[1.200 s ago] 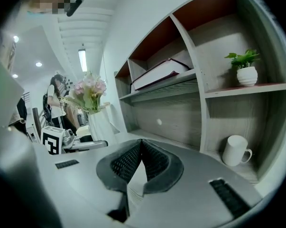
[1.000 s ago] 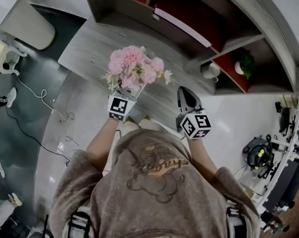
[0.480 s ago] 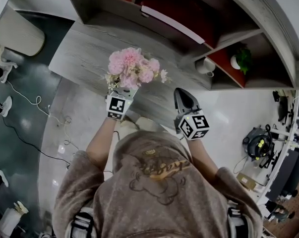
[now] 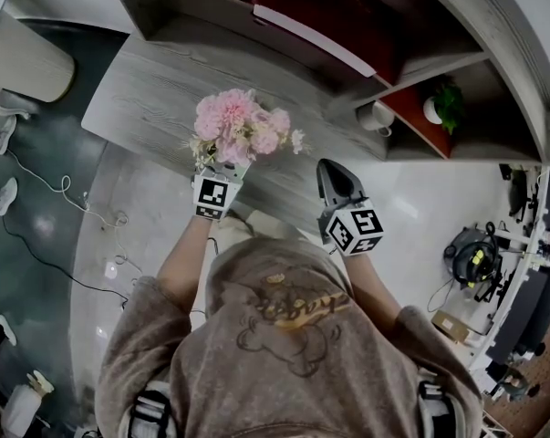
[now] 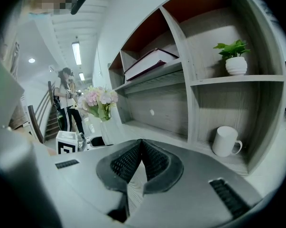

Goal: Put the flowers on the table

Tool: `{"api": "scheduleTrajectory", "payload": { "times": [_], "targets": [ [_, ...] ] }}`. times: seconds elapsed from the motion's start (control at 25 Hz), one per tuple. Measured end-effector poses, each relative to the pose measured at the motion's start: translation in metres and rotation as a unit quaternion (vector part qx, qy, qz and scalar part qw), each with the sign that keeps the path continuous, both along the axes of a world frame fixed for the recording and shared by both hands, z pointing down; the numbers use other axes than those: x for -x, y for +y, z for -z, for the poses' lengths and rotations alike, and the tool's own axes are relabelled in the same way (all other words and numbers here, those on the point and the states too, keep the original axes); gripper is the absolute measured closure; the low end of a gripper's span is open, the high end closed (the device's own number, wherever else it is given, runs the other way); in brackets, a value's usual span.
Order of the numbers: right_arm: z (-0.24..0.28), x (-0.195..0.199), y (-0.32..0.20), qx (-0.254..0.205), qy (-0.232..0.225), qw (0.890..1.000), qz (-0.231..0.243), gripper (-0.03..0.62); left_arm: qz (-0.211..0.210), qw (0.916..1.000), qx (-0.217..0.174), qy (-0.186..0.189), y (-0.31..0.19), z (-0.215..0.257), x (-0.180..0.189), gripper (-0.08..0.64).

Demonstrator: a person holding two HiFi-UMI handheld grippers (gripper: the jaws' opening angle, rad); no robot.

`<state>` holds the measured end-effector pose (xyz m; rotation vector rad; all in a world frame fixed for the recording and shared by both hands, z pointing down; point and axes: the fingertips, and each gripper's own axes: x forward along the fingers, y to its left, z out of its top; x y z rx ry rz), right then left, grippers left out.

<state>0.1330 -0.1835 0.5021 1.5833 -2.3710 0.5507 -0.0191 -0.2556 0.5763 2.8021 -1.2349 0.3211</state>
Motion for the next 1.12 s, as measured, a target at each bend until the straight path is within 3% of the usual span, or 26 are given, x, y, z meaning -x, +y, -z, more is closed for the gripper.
{"api": "scheduleTrajectory", "payload": {
  "times": [0.4,0.8,1.12],
  "targets": [
    [-0.007,0.004,0.001,0.009,0.001,1.0,0.009,0.595,0.001,1.0,-0.003,0.005,0.0,-0.001,-0.001,0.221],
    [-0.007,0.005,0.004,0.009,-0.005,1.0,0.014,0.595,0.005,0.9998,0.018,-0.001,0.003,-0.007,0.002,0.218],
    [-0.007,0.011,-0.001,0.004,-0.012,0.999,0.031,0.595,0.016,0.9997,0.019,0.007,0.008,0.012,0.01,0.201]
  ]
}}
